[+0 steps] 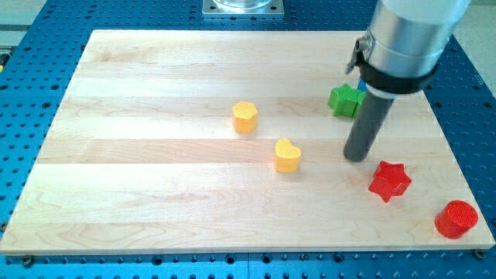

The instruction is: Place the cube to the top right corner of the board

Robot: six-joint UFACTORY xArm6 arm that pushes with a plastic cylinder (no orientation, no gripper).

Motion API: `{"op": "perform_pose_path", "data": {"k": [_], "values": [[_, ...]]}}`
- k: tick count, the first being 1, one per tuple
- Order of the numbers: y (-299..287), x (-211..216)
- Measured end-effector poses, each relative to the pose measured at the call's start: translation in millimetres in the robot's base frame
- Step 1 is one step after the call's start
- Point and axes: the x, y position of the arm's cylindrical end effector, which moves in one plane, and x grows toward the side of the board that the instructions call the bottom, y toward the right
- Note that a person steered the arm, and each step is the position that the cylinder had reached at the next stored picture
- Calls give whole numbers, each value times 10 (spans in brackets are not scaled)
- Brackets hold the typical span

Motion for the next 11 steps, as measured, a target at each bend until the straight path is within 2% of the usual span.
{"op": "perform_pose_path", "data": {"k": [1,2,3,4,5,6,7,11], "values": [[539,-341],[644,-665],[645,-1008],[334,-1318],[383,-1681],[463,-1759],[503,-1565],[949,-2323]]}}
